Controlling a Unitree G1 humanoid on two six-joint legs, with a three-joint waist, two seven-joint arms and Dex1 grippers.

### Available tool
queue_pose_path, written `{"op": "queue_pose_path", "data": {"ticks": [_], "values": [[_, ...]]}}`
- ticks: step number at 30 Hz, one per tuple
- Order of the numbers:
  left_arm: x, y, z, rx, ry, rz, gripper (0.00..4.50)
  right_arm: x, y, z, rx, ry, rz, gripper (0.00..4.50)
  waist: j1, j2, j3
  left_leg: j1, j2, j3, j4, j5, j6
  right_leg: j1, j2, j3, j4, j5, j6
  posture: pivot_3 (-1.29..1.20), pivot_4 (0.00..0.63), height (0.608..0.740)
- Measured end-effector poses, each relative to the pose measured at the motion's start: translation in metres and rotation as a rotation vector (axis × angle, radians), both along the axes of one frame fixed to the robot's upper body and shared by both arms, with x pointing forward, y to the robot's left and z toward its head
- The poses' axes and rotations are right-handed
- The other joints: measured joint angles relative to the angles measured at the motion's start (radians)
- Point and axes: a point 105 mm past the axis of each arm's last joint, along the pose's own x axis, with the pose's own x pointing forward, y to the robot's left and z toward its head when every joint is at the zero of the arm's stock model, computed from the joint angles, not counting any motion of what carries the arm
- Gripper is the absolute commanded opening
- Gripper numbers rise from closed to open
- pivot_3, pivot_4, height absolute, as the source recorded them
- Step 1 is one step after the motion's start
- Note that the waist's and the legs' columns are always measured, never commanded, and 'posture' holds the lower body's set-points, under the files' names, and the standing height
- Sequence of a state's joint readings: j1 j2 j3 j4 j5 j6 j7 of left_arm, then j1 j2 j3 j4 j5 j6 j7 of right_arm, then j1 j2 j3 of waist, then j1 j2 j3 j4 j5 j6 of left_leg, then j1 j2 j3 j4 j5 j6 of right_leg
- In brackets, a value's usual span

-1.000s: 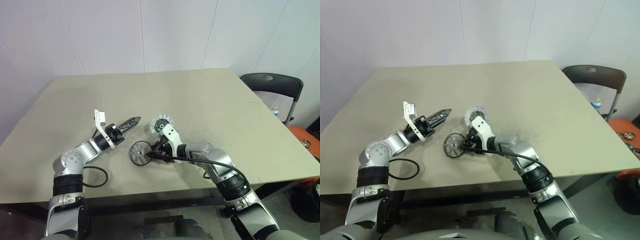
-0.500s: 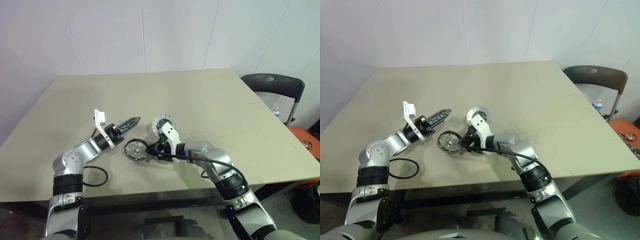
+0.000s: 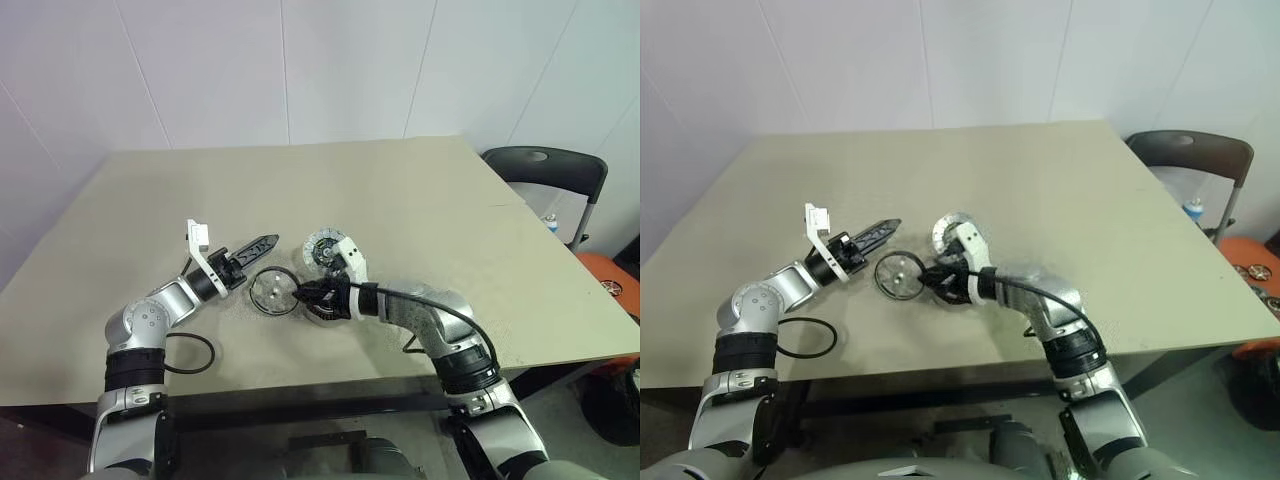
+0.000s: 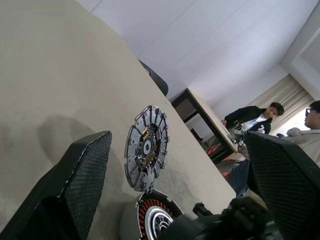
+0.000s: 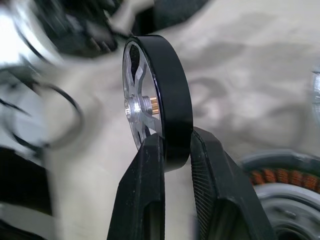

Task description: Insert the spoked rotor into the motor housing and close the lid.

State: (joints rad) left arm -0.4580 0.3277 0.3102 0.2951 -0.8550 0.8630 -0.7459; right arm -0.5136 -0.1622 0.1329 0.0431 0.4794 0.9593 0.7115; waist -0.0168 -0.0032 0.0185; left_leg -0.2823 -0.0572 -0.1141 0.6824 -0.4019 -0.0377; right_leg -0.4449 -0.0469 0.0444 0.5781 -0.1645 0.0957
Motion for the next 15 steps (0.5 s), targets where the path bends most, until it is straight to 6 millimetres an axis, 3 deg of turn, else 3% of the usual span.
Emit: {"op": "queue_pose_path", "data": {"ticks": [5, 15], "values": [[0.0, 0.006, 0.005, -0.011, -0.023, 0.008, 4.5, 0.007, -0.015, 0.015, 0.089, 0.069, -0.038, 0.39, 0.0, 0.0, 0.0, 0.0, 0.0, 0.0, 0.0, 0.0, 0.0, 0.0, 0.0, 0.0, 0.0, 0.0, 0.0, 0.0, 0.0, 0.74], [-0.019, 0.014, 0.034, 0.066, -0.251, -0.05, 4.5, 0.021, -0.063, -0.002, 0.049, 0.232, -0.186, 0.39, -0.002, 0.002, 0.001, -0.001, 0.0, 0.001, 0.0, 0.0, 0.001, -0.001, 0.0, 0.0, 0.0, 0.0, 0.0, 0.0, 0.0, 0.74]]}}
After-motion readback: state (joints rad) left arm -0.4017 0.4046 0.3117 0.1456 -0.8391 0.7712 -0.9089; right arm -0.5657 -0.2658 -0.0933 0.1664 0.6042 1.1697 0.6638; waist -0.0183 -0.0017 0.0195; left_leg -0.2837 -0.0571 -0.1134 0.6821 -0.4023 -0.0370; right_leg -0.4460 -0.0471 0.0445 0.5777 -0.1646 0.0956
